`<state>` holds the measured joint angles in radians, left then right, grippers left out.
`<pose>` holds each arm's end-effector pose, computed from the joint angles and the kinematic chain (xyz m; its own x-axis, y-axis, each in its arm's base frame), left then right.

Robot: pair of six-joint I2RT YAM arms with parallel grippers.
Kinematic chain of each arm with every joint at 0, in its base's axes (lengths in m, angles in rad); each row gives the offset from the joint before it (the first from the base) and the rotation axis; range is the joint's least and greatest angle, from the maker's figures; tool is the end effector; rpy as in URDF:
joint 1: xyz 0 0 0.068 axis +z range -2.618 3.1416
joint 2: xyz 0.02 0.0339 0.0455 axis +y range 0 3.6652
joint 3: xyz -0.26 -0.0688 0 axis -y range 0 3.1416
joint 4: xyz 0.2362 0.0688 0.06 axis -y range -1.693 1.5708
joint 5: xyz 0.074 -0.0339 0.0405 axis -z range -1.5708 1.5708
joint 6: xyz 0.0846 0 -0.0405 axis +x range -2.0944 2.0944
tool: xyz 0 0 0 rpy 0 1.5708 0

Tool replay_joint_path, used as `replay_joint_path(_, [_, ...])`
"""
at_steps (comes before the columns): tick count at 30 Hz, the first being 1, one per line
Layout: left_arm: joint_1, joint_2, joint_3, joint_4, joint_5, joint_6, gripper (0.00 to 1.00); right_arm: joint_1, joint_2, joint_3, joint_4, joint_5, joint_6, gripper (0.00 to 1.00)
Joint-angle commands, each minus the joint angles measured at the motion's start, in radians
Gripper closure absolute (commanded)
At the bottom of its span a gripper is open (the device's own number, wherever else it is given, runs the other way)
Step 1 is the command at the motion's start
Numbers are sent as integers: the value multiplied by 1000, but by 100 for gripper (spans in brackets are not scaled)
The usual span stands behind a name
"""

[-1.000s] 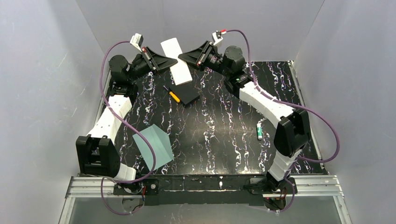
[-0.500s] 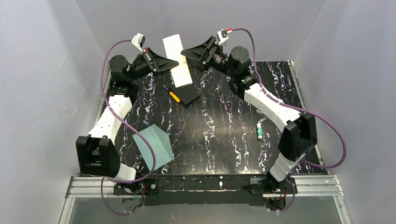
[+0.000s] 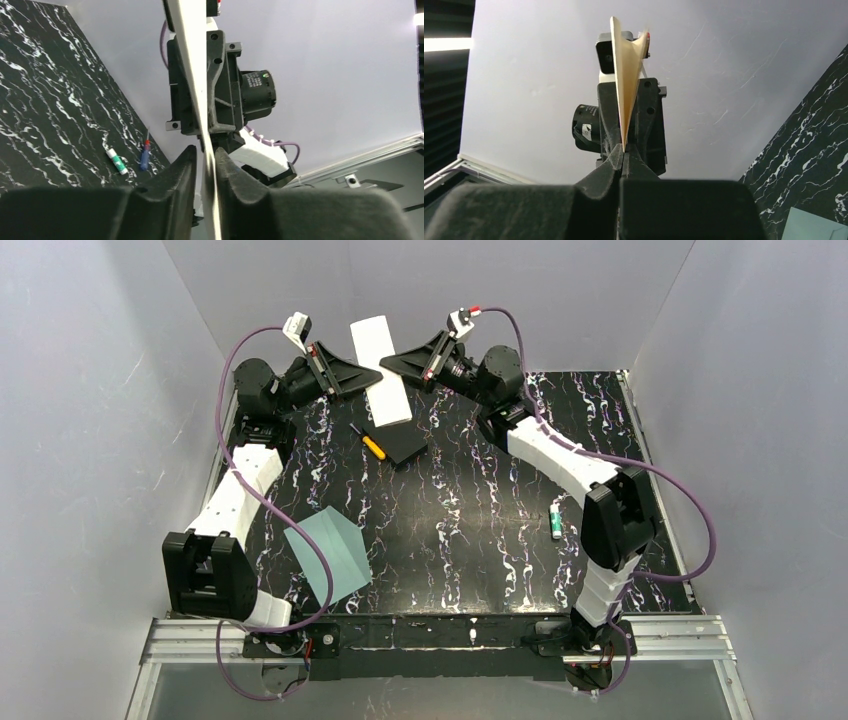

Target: Place the letter into the envelope and seal it

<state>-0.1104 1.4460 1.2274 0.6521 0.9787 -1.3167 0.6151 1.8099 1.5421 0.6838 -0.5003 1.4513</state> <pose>0.3314 -0.1074 0.4297 -0.6790 -0.4682 -0.5655 0.6077 0.0738 -0.7907 0.3529 0.2991 0.4214 -0.8192 0.4879 -0.3015 -0.4308 -0.1763 0.8851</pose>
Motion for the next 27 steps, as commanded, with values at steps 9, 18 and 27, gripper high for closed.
replay_joint_path(9, [-3, -229, -152, -1185, -535, 618, 33, -8, -126, 7, -789, 363, -752, 99])
replay_joint_path(18, [-63, -64, -231, -1455, -773, 605, 29, -8, -191, -206, -859, 423, -850, 99])
replay_joint_path(27, [-161, 193, -59, -1596, -961, 558, 38, -8, -316, -332, -832, 508, -876, 99])
